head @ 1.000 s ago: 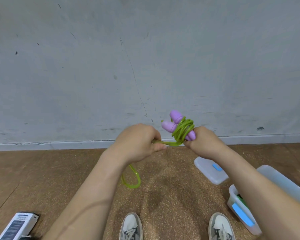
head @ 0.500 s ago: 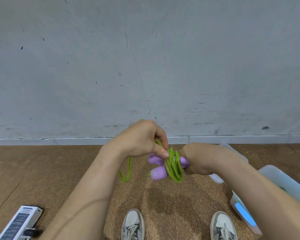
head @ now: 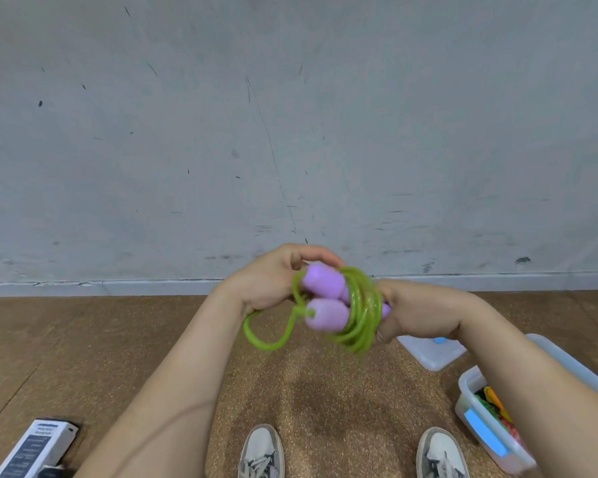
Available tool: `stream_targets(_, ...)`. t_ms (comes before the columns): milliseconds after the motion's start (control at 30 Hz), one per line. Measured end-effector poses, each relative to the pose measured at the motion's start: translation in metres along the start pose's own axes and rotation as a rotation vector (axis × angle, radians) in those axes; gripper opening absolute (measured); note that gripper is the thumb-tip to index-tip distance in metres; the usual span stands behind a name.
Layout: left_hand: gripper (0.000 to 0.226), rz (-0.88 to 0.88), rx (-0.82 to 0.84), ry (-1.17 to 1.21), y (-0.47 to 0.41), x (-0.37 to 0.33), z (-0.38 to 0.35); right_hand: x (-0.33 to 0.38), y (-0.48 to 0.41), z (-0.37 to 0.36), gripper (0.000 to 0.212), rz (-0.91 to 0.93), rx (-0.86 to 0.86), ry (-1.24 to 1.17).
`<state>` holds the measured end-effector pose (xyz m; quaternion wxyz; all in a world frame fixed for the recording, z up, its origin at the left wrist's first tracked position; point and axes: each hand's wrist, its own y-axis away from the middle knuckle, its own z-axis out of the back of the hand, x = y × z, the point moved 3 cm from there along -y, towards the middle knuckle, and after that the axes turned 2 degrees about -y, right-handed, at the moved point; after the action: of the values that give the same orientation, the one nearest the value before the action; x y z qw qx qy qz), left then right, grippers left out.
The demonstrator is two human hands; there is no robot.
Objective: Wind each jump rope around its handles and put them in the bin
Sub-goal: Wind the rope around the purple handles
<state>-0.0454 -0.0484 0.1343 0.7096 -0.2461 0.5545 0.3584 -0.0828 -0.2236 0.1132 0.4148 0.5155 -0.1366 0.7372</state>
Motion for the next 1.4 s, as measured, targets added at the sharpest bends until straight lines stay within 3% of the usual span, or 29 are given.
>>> stream_targets(100,0.022,-0.045,-0.051,0.089,-0.001,-0.001,-0.005,-0.001,0.000,0.007,0.029,0.079,-0.152,-0.248)
stream_targets(167,0.011,-0.047,-0.166,0.112,-0.005,-0.002,-0.009,-0.002,-0.003,0.006,0.020,0.083,-0.199,-0.396)
stream_targets(233,0.021,-0.047,-0.307,0.062,-0.009,0.000,-0.012,-0.002,-0.008,0.002,0.018,0.064,-0.238,-0.528)
stream_targets(300,0.031,-0.012,-0.419,0.048,-0.012,0.001,-0.016,0.000,-0.012,0.003,0.032,0.037,-0.364,-0.470)
stream_targets(400,0.034,0.050,-0.513,0.076,-0.016,0.009,-0.021,0.006,-0.013,0.008,0.071,0.082,-0.587,-0.177)
stream_targets(467,0.021,0.080,-0.555,0.061,-0.020,0.014,-0.023,0.012,-0.013,0.003,0.083,0.098,-0.497,-0.194)
stream_targets(600,0.016,0.129,-0.675,0.107,-0.020,0.018,-0.024,0.020,-0.011,-0.006,0.082,0.098,-0.323,-0.542)
stream_targets(667,0.019,0.143,-0.749,0.137,-0.018,0.021,-0.023,0.021,-0.014,-0.010,0.066,0.072,-0.413,-0.620)
stream_targets(733,0.011,0.149,-0.771,0.101,-0.018,0.019,-0.026,0.021,-0.020,-0.015,0.052,0.014,-0.612,-0.599)
stream_targets(833,0.005,0.144,-0.677,0.152,-0.021,0.009,-0.032,0.017,-0.024,-0.013,0.040,0.015,-0.811,-0.767)
stream_targets(933,0.017,0.084,-0.427,0.215,-0.014,-0.009,-0.025,0.017,-0.020,-0.002,0.040,0.047,-0.840,-0.869)
stream_targets(1033,0.035,0.036,-0.118,0.402,-0.001,-0.017,-0.012,0.014,-0.019,0.003,0.039,0.082,-0.748,-0.951)
stream_targets(1200,0.045,-0.050,0.182,0.507,0.017,-0.021,0.002,0.020,-0.019,0.002,0.037,0.163,-0.549,-1.208)
stream_targets(1333,0.047,-0.096,0.335,0.571,0.026,-0.019,0.013,0.023,-0.019,-0.004,0.033,0.164,-0.451,-1.304)
stream_targets(1400,0.046,-0.113,0.310,0.633,0.026,-0.021,0.013,0.025,-0.017,-0.005,0.041,0.145,-0.422,-1.330)
